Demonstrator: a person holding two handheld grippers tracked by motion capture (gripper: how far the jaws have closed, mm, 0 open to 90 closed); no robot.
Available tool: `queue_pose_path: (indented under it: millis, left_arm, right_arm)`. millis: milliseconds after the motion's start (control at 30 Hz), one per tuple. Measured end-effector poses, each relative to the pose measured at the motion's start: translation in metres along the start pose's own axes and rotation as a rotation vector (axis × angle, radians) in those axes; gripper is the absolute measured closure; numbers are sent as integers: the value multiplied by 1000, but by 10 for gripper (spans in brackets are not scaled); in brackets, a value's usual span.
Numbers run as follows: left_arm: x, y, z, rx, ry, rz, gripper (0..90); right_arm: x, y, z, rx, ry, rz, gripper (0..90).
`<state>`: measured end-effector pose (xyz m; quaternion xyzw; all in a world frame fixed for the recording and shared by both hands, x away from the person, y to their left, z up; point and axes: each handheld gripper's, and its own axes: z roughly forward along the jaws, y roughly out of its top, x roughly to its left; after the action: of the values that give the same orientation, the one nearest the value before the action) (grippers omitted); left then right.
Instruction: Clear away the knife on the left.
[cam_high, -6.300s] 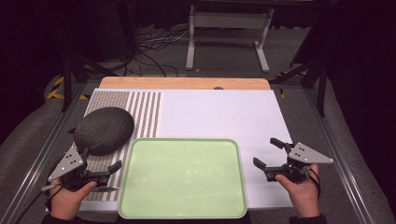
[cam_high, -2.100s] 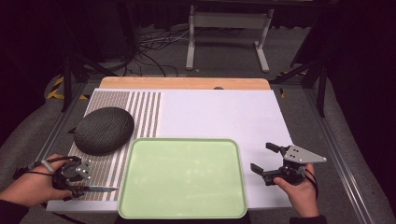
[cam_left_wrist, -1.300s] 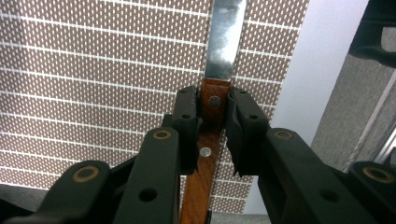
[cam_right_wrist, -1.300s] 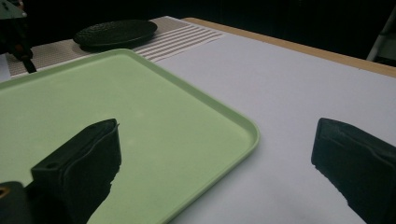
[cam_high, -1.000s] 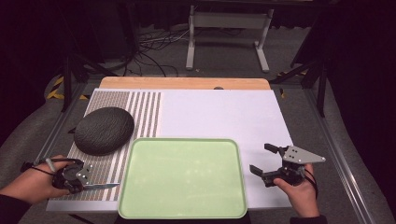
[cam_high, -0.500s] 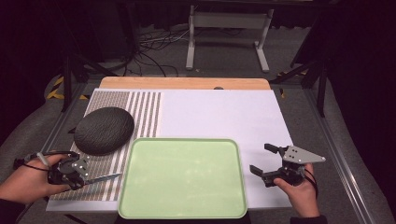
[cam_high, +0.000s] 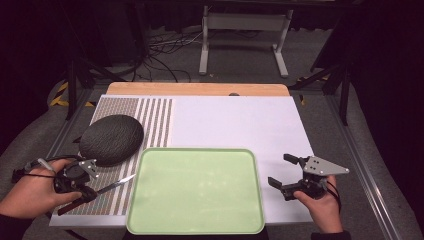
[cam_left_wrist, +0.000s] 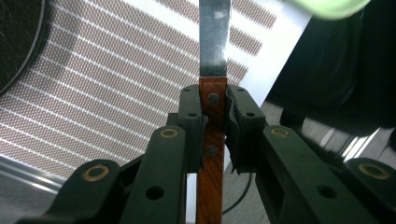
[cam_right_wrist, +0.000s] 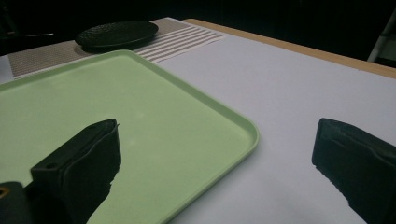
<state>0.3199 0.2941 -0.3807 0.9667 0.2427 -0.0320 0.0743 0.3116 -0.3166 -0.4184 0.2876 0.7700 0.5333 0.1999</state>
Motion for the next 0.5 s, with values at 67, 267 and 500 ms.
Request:
queue_pose_path:
  millis: [67, 267, 500]
  left_arm:
    - [-1, 3, -2, -14, -9, -31, 779]
    - [-5, 10, -5, -37, -22, -97, 779]
    - [-10, 21, -7, -68, -55, -189, 779]
  right_arm:
    - [0, 0, 0, 1, 0, -2, 20]
    - [0, 0, 0, 1, 0, -2, 20]
    - [0, 0, -1, 3, 1, -2, 19]
